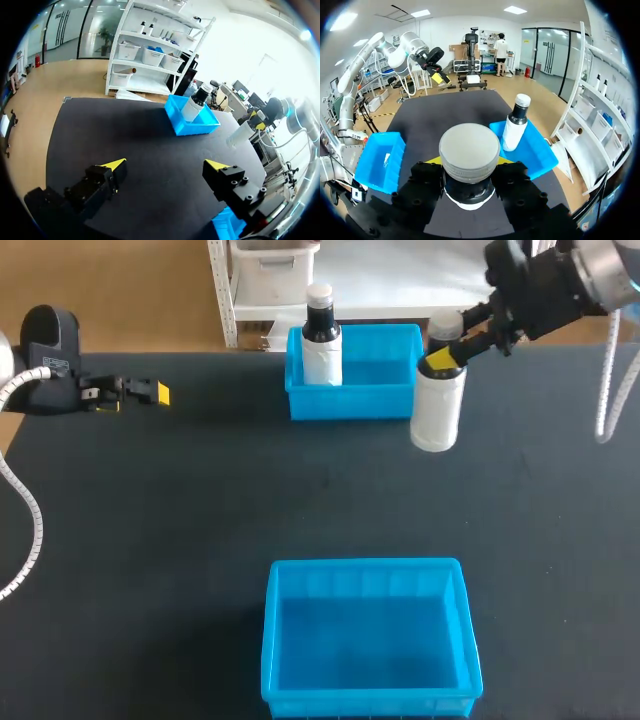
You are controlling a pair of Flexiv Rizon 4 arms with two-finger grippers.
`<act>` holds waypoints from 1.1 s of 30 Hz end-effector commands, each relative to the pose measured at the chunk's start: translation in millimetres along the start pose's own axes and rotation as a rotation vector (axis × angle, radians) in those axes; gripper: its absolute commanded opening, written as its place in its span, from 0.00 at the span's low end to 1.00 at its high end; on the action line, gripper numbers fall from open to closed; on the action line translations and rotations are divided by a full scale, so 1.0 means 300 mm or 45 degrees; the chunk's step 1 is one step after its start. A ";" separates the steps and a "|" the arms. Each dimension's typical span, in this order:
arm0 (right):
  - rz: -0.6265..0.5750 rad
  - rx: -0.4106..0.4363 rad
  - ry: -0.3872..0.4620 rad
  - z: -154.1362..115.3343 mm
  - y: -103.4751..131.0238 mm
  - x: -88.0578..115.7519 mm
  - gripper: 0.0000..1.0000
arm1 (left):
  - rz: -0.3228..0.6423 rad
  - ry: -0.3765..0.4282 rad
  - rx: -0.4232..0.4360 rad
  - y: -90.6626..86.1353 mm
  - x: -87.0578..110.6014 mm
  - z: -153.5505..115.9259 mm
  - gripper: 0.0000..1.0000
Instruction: Pick up the bottle, and place it in the far bin if it is heavy, or in the near bin if it is light.
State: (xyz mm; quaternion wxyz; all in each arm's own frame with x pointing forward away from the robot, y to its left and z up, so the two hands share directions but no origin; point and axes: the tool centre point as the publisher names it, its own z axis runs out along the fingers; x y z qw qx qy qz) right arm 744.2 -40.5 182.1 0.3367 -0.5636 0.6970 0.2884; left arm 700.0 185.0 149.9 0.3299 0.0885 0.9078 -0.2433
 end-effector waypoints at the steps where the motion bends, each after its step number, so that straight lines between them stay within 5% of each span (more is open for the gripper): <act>1: 0.005 0.021 0.005 -0.061 -0.012 0.019 0.00 | 0.000 0.000 0.000 0.000 0.000 0.000 1.00; 15: -0.003 0.104 0.019 -0.198 -0.196 0.051 0.00 | 0.000 0.000 0.000 0.000 0.000 0.000 1.00; 33: -0.133 0.093 0.013 -0.126 -0.442 -0.110 0.00 | 0.000 0.000 0.000 0.000 0.000 0.000 1.00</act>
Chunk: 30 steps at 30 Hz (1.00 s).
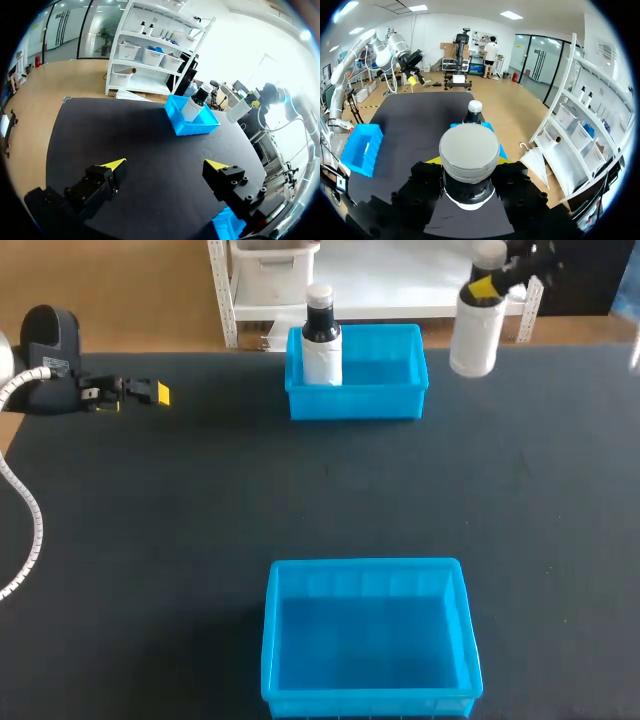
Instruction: Pick up the bottle, and place it in the far bin if it is heavy, or in the near bin if it is light.
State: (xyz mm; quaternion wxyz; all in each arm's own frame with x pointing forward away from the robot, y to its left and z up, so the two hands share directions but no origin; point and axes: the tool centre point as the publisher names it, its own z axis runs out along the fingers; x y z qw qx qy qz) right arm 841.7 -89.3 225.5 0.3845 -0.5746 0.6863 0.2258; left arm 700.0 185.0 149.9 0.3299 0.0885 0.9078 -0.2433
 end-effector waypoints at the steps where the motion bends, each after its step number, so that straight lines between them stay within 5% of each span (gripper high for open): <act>1: -0.016 -0.073 0.004 0.062 -0.099 -0.047 0.00 | 0.000 0.000 0.000 0.000 0.000 0.000 1.00; 13: -0.070 -0.134 -0.024 0.180 -0.136 -0.139 0.00 | 0.000 0.000 0.000 0.000 0.000 0.000 1.00; 30: -0.093 -0.243 -0.048 0.351 -0.130 -0.175 0.00 | 0.000 0.000 0.000 0.000 0.000 0.000 1.00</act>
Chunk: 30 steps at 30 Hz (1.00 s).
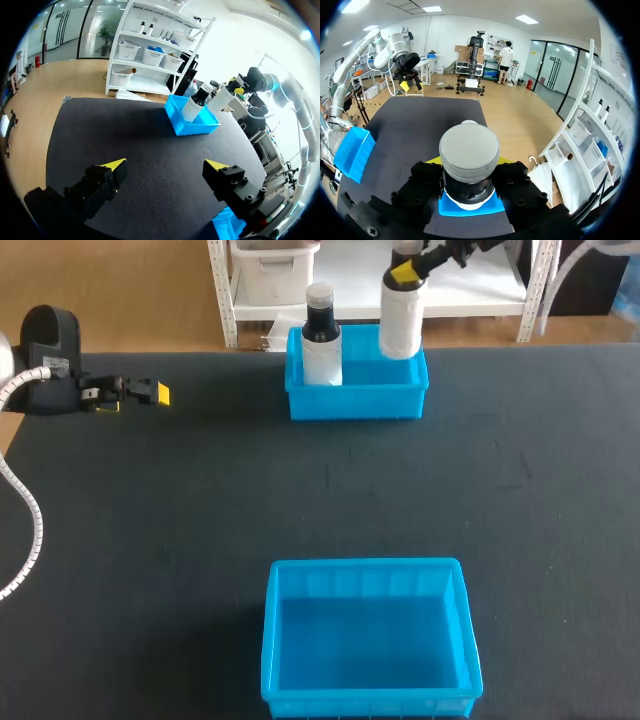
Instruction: Pick up the bottle, and place it in the far bin if it is heavy, or in the near bin if it is light.
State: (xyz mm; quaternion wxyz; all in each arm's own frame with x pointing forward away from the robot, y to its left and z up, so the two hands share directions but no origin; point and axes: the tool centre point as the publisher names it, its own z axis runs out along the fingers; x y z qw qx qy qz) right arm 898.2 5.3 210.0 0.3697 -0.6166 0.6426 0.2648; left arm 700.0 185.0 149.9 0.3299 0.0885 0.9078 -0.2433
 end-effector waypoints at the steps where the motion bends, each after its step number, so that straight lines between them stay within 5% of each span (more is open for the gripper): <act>1: -0.001 -0.092 -0.002 0.037 -0.034 -0.011 0.00 | 0.000 0.000 0.000 0.000 0.000 0.000 1.00; 30: 0.056 -0.153 0.004 0.179 -0.019 0.102 0.00 | 0.000 0.000 0.000 0.000 0.000 0.000 1.00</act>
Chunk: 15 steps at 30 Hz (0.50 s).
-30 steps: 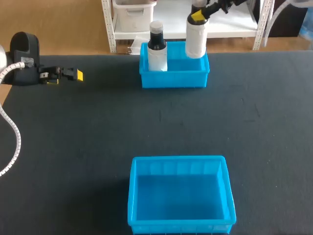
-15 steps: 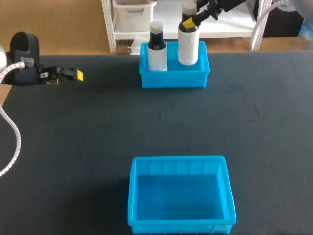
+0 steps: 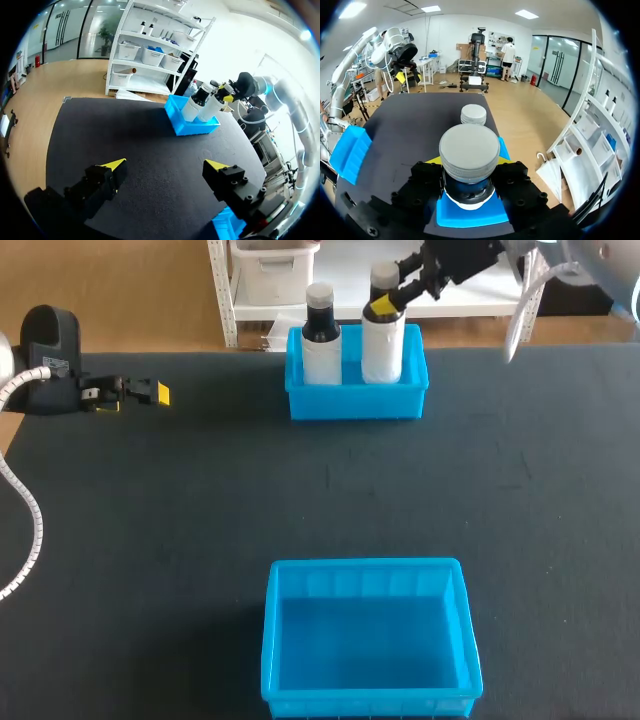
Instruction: Pick up the bottle, and place it in the far bin if it is heavy, or in the near bin if it is light.
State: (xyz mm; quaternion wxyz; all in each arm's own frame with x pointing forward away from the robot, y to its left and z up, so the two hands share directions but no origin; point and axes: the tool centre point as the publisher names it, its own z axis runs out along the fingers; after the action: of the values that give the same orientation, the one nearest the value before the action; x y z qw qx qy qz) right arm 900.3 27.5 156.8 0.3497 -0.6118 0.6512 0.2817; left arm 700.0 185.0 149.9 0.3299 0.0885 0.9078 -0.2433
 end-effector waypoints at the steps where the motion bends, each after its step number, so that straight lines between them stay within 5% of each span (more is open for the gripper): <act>1: 0.006 -0.104 -0.006 0.016 -0.042 0.005 0.00 | 0.000 0.000 0.000 0.000 0.000 0.000 1.00; 15: 0.038 -0.121 -0.013 0.050 -0.047 0.046 0.00 | 0.000 0.000 0.000 0.000 0.000 0.000 1.00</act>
State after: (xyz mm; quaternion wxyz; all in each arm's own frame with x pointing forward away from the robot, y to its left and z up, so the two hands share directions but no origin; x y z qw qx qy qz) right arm 904.8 28.4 136.5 0.3512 -0.5993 0.6603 0.2854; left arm 700.0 185.0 149.9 0.3299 0.0885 0.9078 -0.2433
